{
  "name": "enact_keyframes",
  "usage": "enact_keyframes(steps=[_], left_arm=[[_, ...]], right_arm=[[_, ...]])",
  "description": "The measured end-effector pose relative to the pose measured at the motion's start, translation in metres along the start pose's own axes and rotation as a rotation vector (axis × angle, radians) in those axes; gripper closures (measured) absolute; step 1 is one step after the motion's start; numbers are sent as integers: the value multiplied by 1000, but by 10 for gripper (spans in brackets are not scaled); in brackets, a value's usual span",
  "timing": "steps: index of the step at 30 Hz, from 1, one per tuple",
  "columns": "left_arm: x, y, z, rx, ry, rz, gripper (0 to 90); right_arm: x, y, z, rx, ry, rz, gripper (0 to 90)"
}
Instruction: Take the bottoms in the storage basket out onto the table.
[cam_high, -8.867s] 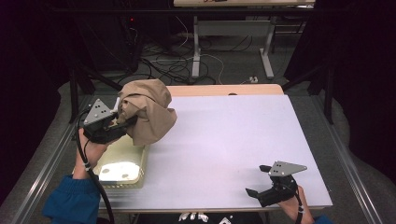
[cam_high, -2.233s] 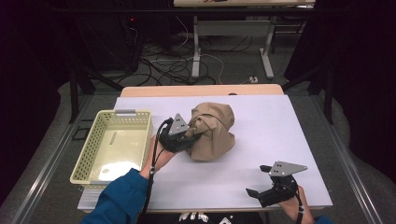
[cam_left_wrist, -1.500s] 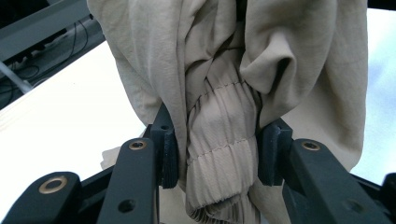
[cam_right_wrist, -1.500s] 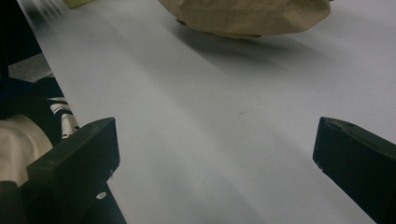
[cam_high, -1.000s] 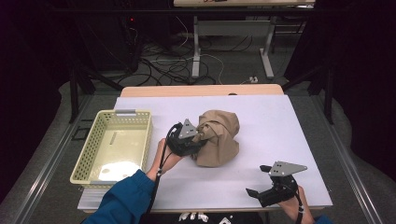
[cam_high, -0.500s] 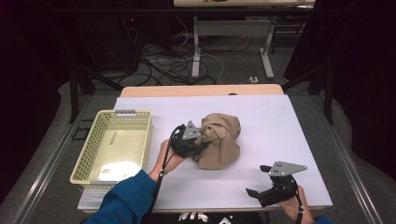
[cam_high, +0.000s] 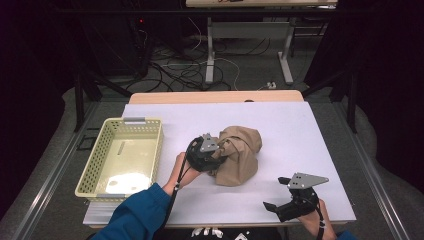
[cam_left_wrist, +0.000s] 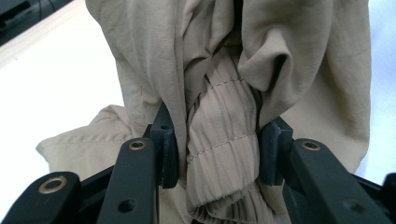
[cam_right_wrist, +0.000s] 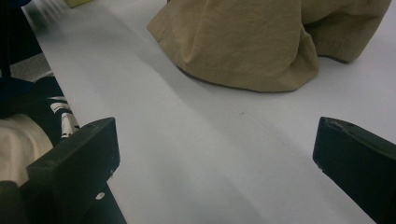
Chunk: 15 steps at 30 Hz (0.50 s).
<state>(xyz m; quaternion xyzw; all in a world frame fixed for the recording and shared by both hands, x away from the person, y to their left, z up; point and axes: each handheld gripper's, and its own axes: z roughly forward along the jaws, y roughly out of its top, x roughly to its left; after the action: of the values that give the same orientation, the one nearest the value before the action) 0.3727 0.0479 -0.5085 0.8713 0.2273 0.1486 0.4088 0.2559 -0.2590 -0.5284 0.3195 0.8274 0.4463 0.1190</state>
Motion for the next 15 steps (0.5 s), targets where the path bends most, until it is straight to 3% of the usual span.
enact_keyframes(steps=[4,15], left_arm=[[0,-1,3,24,-22,4,599],[0,-4,12,33,-24,-12,599]], right_arm=[[0,0,0,-4,1,2,1],[0,0,1,-7,9,2,1]])
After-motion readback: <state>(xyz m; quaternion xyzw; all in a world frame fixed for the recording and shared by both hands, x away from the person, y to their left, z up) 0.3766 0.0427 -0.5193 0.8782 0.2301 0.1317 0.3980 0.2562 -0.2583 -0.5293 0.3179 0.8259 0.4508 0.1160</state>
